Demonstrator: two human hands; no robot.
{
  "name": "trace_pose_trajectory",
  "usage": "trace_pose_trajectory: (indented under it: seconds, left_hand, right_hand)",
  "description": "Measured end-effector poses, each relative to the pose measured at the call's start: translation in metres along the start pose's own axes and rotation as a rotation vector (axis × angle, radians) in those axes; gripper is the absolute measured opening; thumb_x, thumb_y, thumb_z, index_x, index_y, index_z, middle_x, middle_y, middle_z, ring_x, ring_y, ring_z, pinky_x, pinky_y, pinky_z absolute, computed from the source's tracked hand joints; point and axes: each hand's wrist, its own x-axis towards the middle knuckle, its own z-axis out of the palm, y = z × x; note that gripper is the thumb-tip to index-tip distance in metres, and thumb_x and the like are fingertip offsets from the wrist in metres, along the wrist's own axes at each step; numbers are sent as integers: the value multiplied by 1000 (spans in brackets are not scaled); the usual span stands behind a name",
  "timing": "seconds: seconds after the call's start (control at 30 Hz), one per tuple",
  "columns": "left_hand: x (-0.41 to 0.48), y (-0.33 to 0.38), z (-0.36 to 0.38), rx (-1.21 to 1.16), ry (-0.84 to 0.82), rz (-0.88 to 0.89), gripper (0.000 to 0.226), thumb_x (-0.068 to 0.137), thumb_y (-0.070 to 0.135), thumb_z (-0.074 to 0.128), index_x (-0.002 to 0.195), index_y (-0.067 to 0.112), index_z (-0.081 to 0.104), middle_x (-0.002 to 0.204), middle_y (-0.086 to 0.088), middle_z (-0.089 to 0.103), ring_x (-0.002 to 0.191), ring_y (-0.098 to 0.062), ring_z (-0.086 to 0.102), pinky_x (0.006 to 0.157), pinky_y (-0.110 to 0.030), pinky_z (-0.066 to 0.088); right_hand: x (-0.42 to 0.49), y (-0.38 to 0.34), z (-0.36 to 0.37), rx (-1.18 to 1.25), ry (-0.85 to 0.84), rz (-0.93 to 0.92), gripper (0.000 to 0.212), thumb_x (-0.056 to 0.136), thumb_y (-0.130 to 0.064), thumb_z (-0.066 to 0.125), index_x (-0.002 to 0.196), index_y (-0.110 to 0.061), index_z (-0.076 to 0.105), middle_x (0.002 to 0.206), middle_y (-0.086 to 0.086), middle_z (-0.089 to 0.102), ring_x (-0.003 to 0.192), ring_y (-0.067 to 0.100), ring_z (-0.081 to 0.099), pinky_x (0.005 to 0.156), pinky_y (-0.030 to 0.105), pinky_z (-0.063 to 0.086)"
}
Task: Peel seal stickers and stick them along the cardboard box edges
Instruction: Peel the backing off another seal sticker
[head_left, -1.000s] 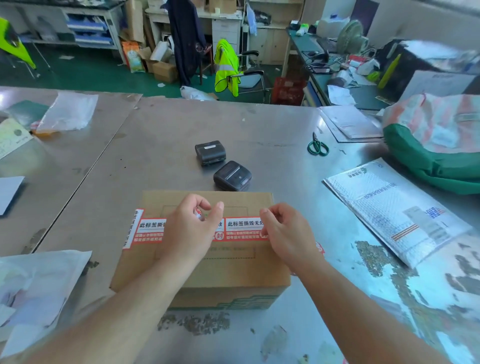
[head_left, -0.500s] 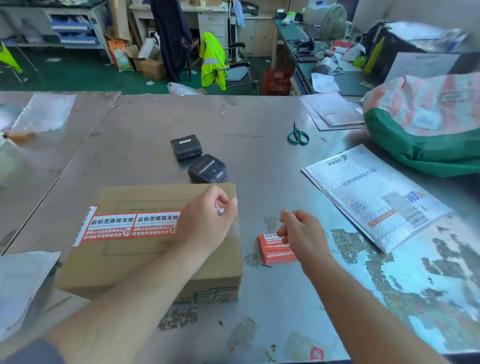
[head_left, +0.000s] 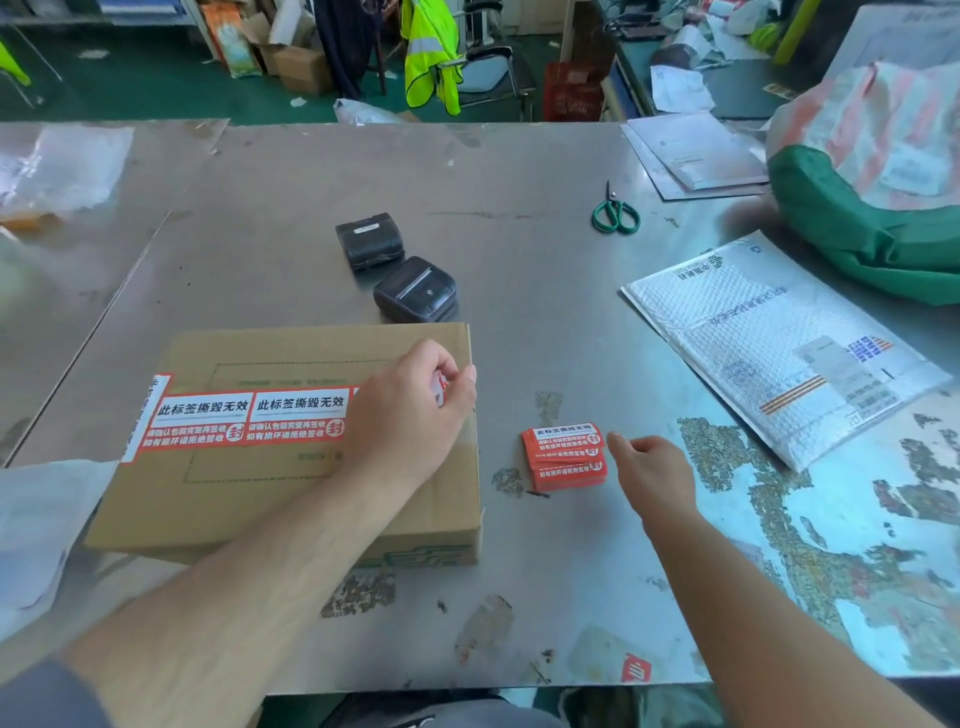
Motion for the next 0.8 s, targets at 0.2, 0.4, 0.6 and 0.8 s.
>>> trace_pose_trajectory:
  seconds: [0.2, 0.4, 0.6, 0.8]
  left_hand:
    - [2, -3, 4, 11, 18, -3, 25, 90, 44, 58, 76, 24, 51, 61, 6, 57, 59, -17, 51, 49, -30, 33]
    - [2, -1, 5, 5, 23, -3, 26, 90, 44, 58, 76, 25, 49, 60, 7, 55, 58, -16, 50, 51, -30, 31]
    - [2, 0, 6, 23, 24, 5, 25, 89, 44, 59, 76, 26, 48, 61, 7, 55, 59, -17, 48, 52, -30, 28]
    - [2, -1, 7, 14, 31, -3, 24, 89, 43, 59, 76, 25, 49, 59, 7, 54, 57, -19, 49, 51, -31, 30]
  right_hand:
    - [24, -1, 23, -169, -33, -22, 53, 94, -49, 56, 90, 2, 71, 88, 21, 71, 81, 35, 65, 70, 35, 50]
    - [36, -7, 37, -185, -42, 63, 50, 92, -48, 62, 85, 1, 62, 85, 17, 63, 92, 36, 63, 69, 34, 41]
    - [49, -2, 45, -208, -59, 126, 62, 86, -56, 66, 102, 4, 66, 105, 21, 69, 100, 37, 65, 70, 31, 38]
    - [55, -3, 38, -200, -83, 108, 38, 95, -38, 63, 83, -2, 61, 88, 17, 62, 81, 30, 55, 72, 30, 39]
